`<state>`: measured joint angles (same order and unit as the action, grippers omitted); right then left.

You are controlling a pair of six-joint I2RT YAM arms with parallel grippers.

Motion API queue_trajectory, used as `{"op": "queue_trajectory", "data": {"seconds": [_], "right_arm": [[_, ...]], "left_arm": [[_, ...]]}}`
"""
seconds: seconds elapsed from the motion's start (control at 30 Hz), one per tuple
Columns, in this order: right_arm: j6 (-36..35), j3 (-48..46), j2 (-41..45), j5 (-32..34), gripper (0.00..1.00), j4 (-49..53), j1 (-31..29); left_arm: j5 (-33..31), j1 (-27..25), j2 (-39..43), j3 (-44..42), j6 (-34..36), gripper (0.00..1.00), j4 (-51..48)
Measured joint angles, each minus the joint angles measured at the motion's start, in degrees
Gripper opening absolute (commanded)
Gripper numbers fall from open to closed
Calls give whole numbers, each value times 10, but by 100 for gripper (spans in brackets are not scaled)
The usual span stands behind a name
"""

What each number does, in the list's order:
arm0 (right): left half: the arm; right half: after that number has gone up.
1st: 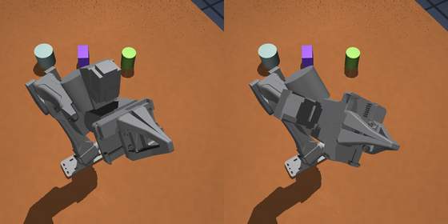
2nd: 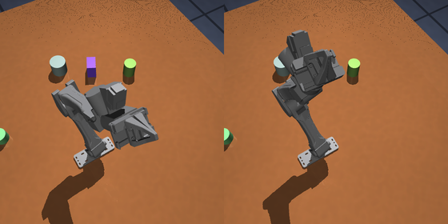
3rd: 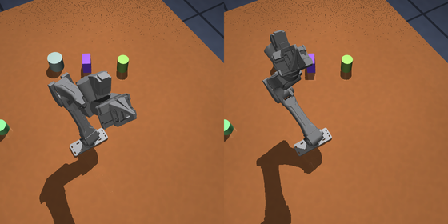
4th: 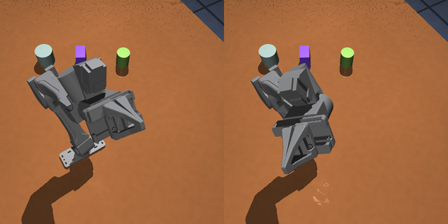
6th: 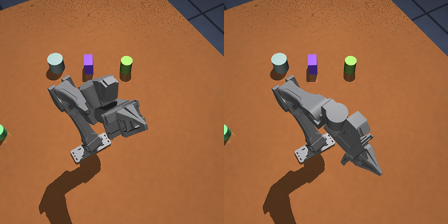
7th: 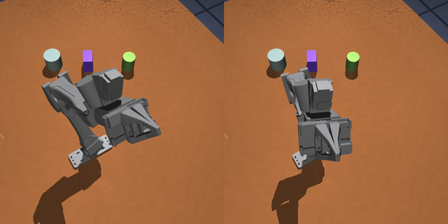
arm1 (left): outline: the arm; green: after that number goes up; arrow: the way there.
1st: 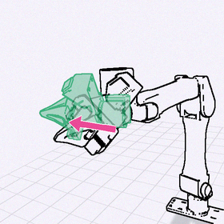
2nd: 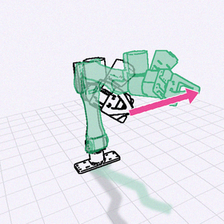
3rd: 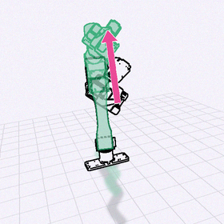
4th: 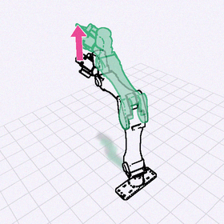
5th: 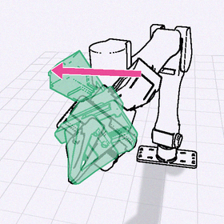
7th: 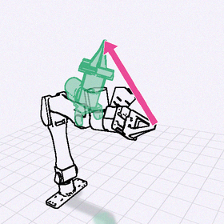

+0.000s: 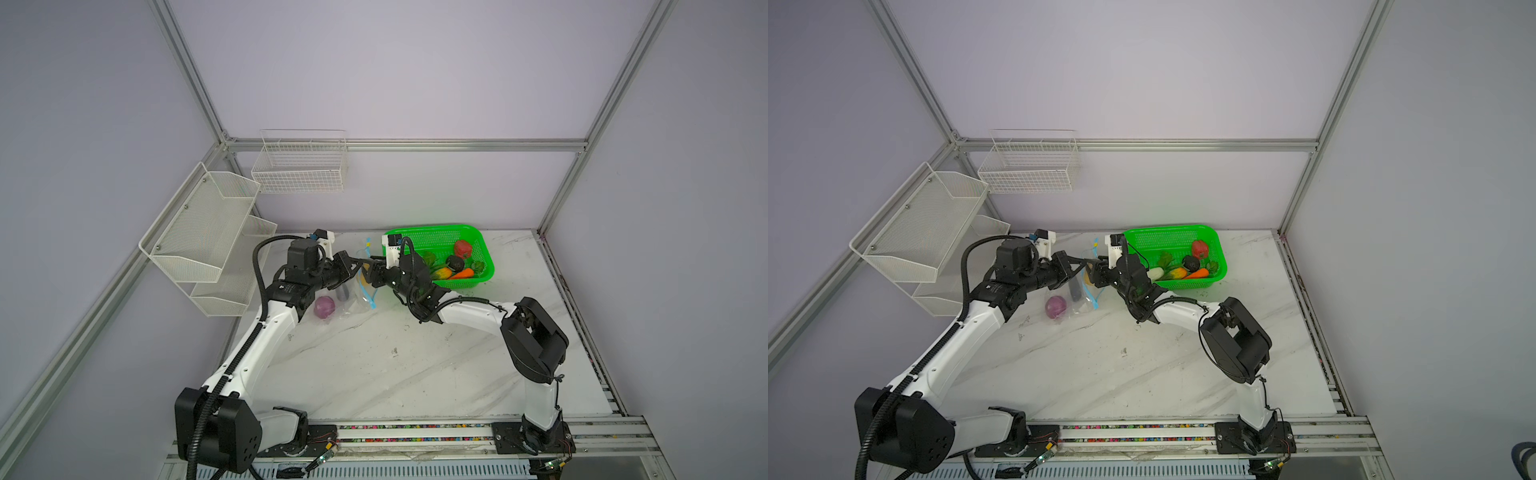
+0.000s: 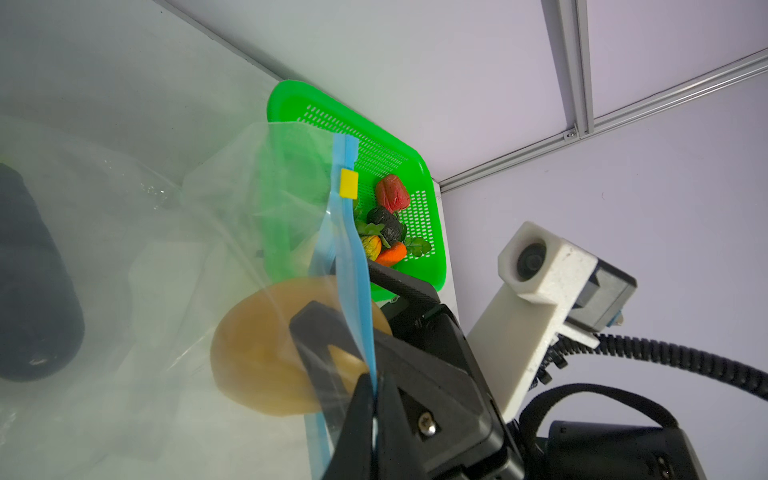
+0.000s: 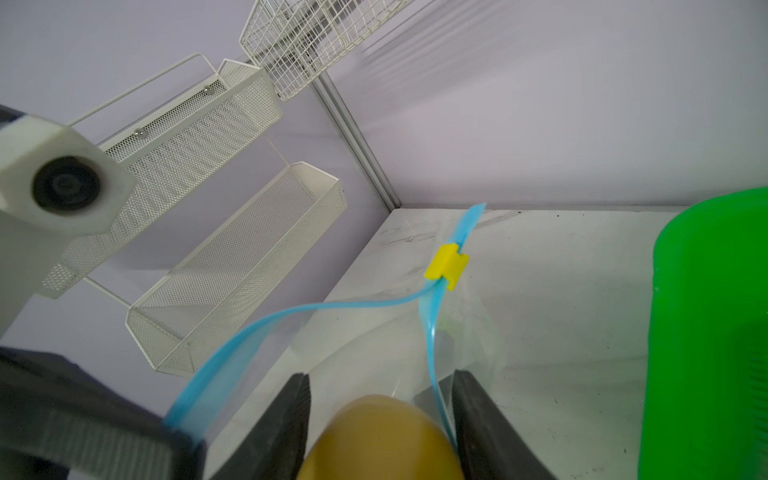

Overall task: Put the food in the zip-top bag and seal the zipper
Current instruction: 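Push the yellow potato down into the open bag with the right gripper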

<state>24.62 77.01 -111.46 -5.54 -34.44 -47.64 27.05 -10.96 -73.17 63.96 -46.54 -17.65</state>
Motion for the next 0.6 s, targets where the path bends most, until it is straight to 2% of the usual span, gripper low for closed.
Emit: {"op": "queue_trajectory", "data": {"seconds": [0.17, 0.4, 0.6], "right_arm": [[23, -16, 6, -33, 0, -18, 11], [111, -56, 13, -115, 0, -113, 63], [166, -84, 26, -123, 0, -167, 67]], "left_arm": [[2, 0, 0, 0, -1, 0, 0], [4, 0, 0, 0, -4, 0, 4], [4, 0, 0, 0, -4, 0, 4]]}}
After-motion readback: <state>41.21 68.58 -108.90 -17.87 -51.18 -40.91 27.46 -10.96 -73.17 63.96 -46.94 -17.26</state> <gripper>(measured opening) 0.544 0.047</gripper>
